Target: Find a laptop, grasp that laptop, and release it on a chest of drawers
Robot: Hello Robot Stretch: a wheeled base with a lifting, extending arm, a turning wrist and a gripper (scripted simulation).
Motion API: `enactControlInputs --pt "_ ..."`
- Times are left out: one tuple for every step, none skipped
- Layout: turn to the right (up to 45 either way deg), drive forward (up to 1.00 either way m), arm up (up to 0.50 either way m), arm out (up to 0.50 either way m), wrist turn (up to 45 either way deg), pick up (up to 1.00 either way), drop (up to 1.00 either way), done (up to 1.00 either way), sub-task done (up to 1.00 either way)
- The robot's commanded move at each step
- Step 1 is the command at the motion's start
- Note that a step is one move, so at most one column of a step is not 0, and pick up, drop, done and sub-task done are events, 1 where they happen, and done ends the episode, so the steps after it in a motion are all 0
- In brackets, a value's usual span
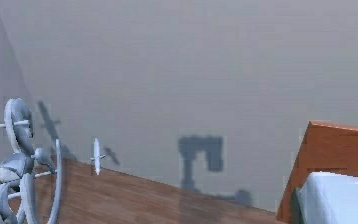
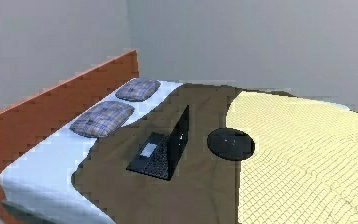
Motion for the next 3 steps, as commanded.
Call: enactControlInputs --pt "0.0 0.00 0.00 0.40 0.0 0.00 0.00 0.00 0.00" --pt "0.0 0.00 0.00 0.00 45.0 0.00 0.00 0.00 0.00" --pt "0.0 0.00 0.00 0.00 45.0 0.00 0.00 0.00 0.00"
